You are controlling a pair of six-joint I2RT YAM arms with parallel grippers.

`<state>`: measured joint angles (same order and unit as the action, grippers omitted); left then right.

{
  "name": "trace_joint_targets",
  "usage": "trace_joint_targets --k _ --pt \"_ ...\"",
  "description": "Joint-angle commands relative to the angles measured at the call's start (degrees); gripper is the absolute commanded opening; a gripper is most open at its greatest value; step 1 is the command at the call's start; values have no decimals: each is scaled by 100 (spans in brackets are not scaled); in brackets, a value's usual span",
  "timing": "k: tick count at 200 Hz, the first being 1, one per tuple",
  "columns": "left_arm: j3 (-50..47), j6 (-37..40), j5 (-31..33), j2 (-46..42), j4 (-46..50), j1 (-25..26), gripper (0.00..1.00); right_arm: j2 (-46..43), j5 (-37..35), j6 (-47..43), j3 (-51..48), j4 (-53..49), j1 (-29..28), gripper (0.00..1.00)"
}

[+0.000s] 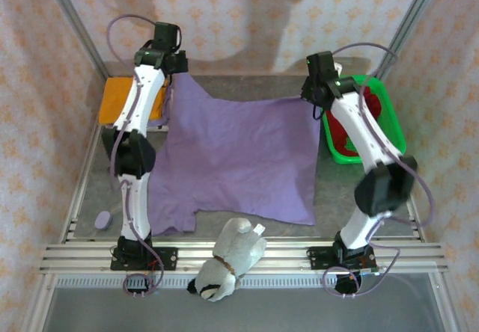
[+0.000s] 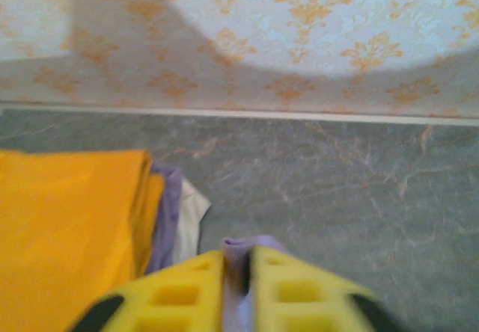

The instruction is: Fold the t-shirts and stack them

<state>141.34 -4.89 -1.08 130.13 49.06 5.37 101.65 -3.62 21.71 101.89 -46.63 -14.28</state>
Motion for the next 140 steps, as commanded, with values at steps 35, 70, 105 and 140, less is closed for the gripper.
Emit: trace_joint_targets --k 35,70,105,140 --pt "550 -64 -28 31 181 -210 77 1187 544 -268 2329 -1716 217 59" --pt "-494 -198 43 -1077 572 -323 75 128 954 -45 1301 -1702 119 59" --pt "-1701 -744 -597 -2375 2056 -583 73 -1323 1137 481 -468 -1866 -154 55" --pt "-3608 -651 -813 -3578 2802 -653 71 -2843 1574 1201 -2625 -1885 -354 50"
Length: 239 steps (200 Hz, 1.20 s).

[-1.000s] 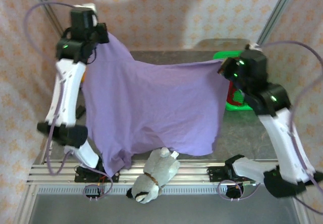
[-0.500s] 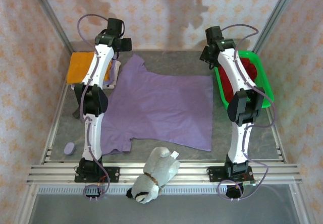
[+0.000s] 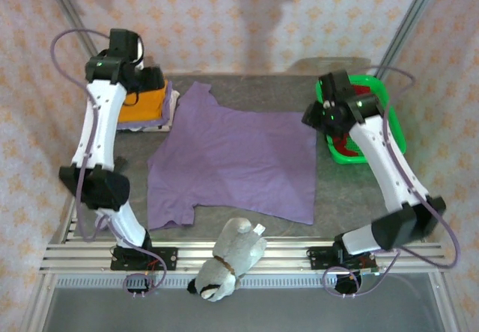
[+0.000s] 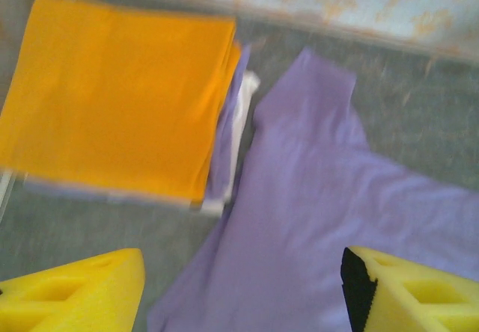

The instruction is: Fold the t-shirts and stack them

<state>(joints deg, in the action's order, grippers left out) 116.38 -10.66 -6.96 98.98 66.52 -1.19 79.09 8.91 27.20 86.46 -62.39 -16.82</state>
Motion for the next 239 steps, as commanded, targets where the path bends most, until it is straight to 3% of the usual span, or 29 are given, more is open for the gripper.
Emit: trace_joint_targets --k 1,36,90,119,159,239 --pt "-1176 -71 -222 -496 1047 4 71 -627 335 676 -1142 -313 -102 50" --pt "-3015 -121 -437 -1298 938 -214 70 -1488 699 1353 -2847 -270 -168 44" --pt "-4052 -279 -728 -1299 787 -399 67 -2049 1043 1846 -4396 55 -212 34" --pt "-4297 -289 -671 -1282 790 -448 65 -1957 1158 1941 -4717 201 -298 31" --pt "-4604 -225 -1078 -1270 677 -1014 62 -2045 1192 2210 -5182 509 -358 23" --pt "-4843 -95 -1255 -1181 527 -1517 60 -1614 1185 2208 -5377 582 -597 21"
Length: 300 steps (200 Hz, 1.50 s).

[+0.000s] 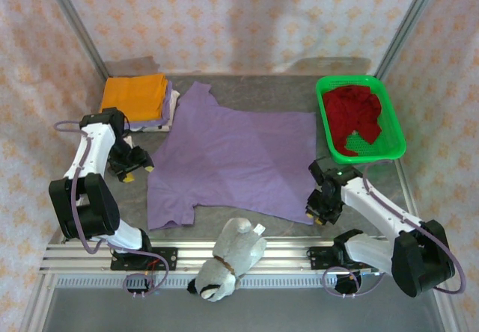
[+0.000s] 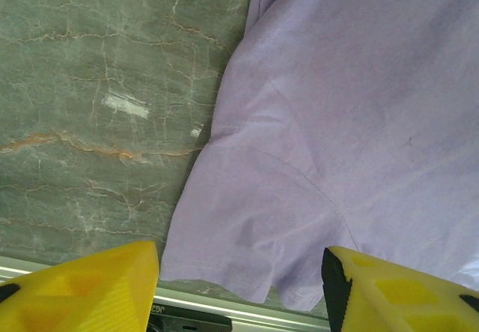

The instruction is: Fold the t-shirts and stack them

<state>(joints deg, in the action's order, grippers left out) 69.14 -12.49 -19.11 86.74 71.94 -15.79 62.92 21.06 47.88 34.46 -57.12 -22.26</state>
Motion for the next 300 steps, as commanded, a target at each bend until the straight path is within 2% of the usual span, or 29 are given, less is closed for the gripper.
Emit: trace_joint_targets --k 1,56,81,141,162,202,249,300 --pt "-125 89 -40 44 -28 -56 60 2 -31 146 -181 58 -51 21" --pt "-276 72 -67 156 -205 -82 61 136 49 271 -497 481 -51 22" --pt "-336 71 -276 262 -301 -117 61 292 128 286 -530 659 -59 22" --pt "-367 89 -171 226 -349 -144 61 387 59 322 -658 978 -59 22" --pt "-384 89 -113 212 -356 -152 61 432 -114 321 -651 1080 -60 18" --pt "-366 89 4 196 -321 -151 58 311 -409 411 -499 870 -59 0" --pt "-545 55 -79 313 -426 -147 53 -267 -945 705 -291 279 -52 0" --pt "-552 65 -37 829 -523 -144 48 -691 -1040 921 -319 162 -53 0"
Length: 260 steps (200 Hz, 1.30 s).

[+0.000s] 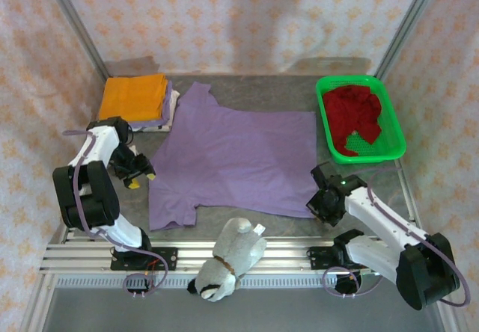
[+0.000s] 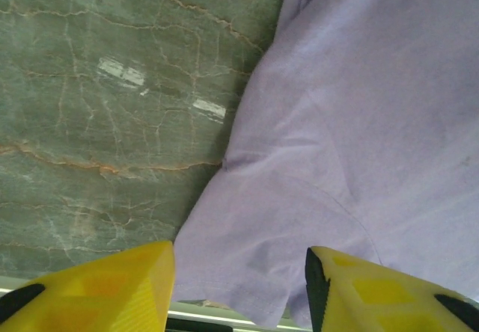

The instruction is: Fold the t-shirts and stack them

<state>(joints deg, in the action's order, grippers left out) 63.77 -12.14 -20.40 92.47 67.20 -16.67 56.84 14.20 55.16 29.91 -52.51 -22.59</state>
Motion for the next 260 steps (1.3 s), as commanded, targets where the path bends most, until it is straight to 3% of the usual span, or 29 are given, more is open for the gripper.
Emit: trace_joint_targets --k 1,84,166,185,209,260 --pt "-14 33 95 269 -45 -56 48 -84 -351 191 137 -297 -23 0" --pt "-57 2 -87 902 -187 -23 43 73 -153 85 295 -154 -20 0" --pt "-154 -69 -329 1353 -518 91 31 9 -177 39 288 -145 -17 0" --pt "-180 -86 -364 1341 -541 133 21 -80 -183 56 261 -170 -14 0" --pt "-164 -120 -265 1130 -466 146 0 -222 -261 65 321 -334 -9 0" --pt "-424 -224 -350 462 -252 172 0 -519 -371 72 314 -662 -13 0"
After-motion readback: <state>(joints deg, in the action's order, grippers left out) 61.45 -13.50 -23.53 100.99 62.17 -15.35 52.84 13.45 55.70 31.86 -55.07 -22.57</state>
